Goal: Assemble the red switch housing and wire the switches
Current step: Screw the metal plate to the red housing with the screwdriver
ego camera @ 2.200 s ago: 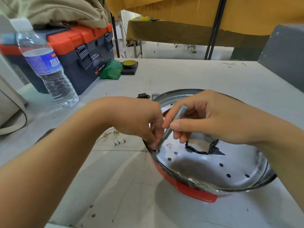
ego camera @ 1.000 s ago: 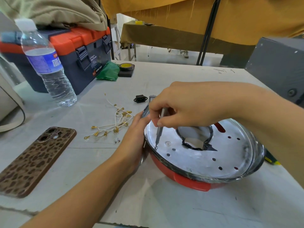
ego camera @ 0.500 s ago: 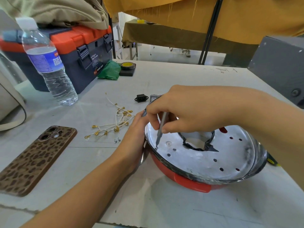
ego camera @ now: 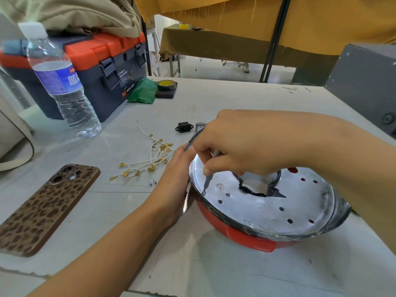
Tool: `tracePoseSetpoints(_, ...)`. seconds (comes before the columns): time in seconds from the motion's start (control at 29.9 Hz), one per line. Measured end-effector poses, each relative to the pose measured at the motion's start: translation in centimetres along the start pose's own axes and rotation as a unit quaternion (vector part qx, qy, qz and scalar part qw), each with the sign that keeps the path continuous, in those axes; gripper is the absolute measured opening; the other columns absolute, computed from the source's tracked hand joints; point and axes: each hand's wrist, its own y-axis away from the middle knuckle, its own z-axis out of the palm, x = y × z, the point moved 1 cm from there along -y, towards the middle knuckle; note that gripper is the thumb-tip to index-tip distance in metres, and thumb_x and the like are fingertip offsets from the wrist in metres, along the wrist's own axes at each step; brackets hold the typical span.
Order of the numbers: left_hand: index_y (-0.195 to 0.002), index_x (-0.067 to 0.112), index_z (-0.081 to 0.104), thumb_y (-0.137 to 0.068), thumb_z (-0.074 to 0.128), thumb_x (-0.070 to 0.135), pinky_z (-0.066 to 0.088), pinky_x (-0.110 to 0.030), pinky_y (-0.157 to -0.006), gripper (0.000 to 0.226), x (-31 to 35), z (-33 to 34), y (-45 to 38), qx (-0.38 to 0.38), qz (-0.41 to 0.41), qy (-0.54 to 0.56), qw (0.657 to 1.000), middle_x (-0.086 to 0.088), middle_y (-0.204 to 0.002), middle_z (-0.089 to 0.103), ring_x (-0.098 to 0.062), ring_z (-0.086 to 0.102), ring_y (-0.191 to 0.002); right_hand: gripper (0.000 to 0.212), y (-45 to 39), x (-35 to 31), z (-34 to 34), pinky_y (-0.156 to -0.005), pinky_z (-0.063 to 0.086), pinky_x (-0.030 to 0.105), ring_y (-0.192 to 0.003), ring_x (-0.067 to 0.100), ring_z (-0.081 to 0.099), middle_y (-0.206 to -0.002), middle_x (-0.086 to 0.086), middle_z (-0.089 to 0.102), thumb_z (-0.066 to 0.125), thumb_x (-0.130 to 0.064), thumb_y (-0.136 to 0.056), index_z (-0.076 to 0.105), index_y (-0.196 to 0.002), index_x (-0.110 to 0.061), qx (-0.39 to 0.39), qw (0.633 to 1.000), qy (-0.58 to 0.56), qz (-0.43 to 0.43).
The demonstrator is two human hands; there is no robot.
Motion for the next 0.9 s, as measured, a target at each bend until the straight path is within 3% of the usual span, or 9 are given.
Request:
tracePoseSetpoints(0.23, -0.126, 0.018, 0.053, -0.086, 0.052, 0.044, 0.046, -0.050, -0.099, 0.048, -0.1, -0.1, -0.1, -0.009, -0.013, 0.010, 1.000, -0.012, -0.118, 0.066, -0.024, 0.065, -0.107, 0.042, 0.0, -0.1, 0.3, -0.050, 0.034, 0.029, -0.053, 0.009, 0.041, -0.057, -0.007, 0.041, 0.049, -0.045, -0.093, 0.040, -0.058, -0.024, 0.042, 0.997, 0.066, 0.000)
tracePoseSetpoints(0.33, -0.125, 0.013, 0.052, -0.083, 0.053, 0.045, 0.056, -0.039, -0.076, 0.052, -0.2, -0.2, -0.3, -0.015, -0.009, 0.005, 1.000, -0.016, -0.112, 0.066, -0.022, 0.068, -0.096, 0.024, 0.1, 0.2, 0.3, -0.059, 0.038, 0.019, -0.060, 0.003, 0.045, -0.064, -0.012, 0.045, 0.054, -0.039, -0.092, 0.051, -0.072, -0.025, 0.023, 0.999, 0.027, -0.010)
tracePoseSetpoints(0.43, -0.123, 0.009, 0.053, -0.086, 0.054, 0.042, 0.051, -0.026, -0.057, 0.050, -0.3, -0.3, -0.4, -0.010, -0.001, 0.008, 1.000, -0.012, -0.099, 0.067, -0.017, 0.068, -0.080, 0.012, 0.3, 0.7, 0.1, -0.065, 0.040, 0.016, -0.065, -0.002, 0.049, -0.067, -0.015, 0.052, 0.061, -0.030, -0.090, 0.056, -0.081, -0.025, 0.007, 1.000, -0.019, -0.023)
tracePoseSetpoints(0.53, -0.123, 0.009, 0.053, -0.086, 0.052, 0.042, 0.055, -0.027, -0.067, 0.049, -0.5, -0.4, -0.5, 0.002, 0.013, -0.020, 1.000, -0.010, -0.107, 0.068, -0.018, 0.068, -0.097, 0.009, 0.4, 0.9, 0.1, -0.064, 0.044, 0.018, -0.069, 0.000, 0.055, -0.073, -0.011, 0.060, 0.061, -0.027, -0.089, 0.058, -0.081, -0.025, -0.007, 0.999, -0.040, -0.024)
tracePoseSetpoints(0.64, -0.113, 0.014, 0.057, -0.093, 0.046, 0.032, 0.057, -0.026, -0.071, 0.028, -0.5, -0.5, -0.5, 0.008, 0.033, -0.028, 0.999, -0.002, -0.100, 0.071, -0.017, 0.066, -0.099, 0.016, 0.3, 0.8, 0.0, -0.064, 0.044, 0.019, -0.070, 0.000, 0.054, -0.073, -0.012, 0.058, 0.061, -0.025, -0.090, 0.055, -0.076, -0.029, -0.011, 0.999, -0.044, -0.027)
tracePoseSetpoints(0.7, -0.121, 0.015, 0.055, -0.091, 0.049, 0.038, 0.057, -0.033, -0.079, 0.038, -0.5, -0.4, -0.3, -0.001, 0.010, -0.021, 1.000, -0.007, -0.110, 0.070, -0.018, 0.067, -0.103, 0.017, 0.2, 0.6, 0.0, -0.068, 0.047, 0.024, -0.071, 0.003, 0.054, -0.072, -0.011, 0.057, 0.061, -0.026, -0.090, 0.054, -0.074, -0.027, -0.011, 0.999, -0.036, -0.024)
tracePoseSetpoints(0.77, -0.126, 0.014, 0.053, -0.089, 0.052, 0.042, 0.057, -0.032, -0.073, 0.046, -0.2, -0.3, -0.2, -0.009, 0.000, -0.016, 1.000, -0.009, -0.111, 0.069, -0.016, 0.069, -0.096, 0.020, 0.2, 0.4, 0.0, -0.069, 0.048, 0.030, -0.071, 0.008, 0.055, -0.071, -0.009, 0.056, 0.060, -0.027, -0.090, 0.054, -0.072, -0.024, -0.010, 1.000, -0.023, -0.019)
tracePoseSetpoints(0.84, -0.125, 0.014, 0.054, -0.085, 0.054, 0.043, 0.058, -0.029, -0.065, 0.050, -0.1, -0.1, 0.0, -0.009, 0.003, -0.012, 1.000, -0.009, -0.105, 0.070, -0.014, 0.071, -0.085, 0.029, 0.1, 0.0, -0.1, -0.059, 0.043, 0.026, -0.062, 0.009, 0.050, -0.065, -0.007, 0.050, 0.057, -0.031, -0.092, 0.048, -0.066, -0.023, -0.002, 1.000, 0.011, -0.018)
tracePoseSetpoints(0.9, -0.125, 0.017, 0.054, -0.078, 0.054, 0.044, 0.056, -0.041, -0.085, 0.054, 0.0, 0.0, 0.0, -0.005, 0.002, -0.005, 1.000, -0.012, -0.112, 0.069, -0.021, 0.069, -0.098, 0.035, 0.0, -0.4, -0.1, -0.051, 0.035, 0.023, -0.055, 0.009, 0.044, -0.059, -0.006, 0.045, 0.053, -0.035, -0.094, 0.043, -0.062, -0.022, 0.006, 0.999, 0.048, -0.018)
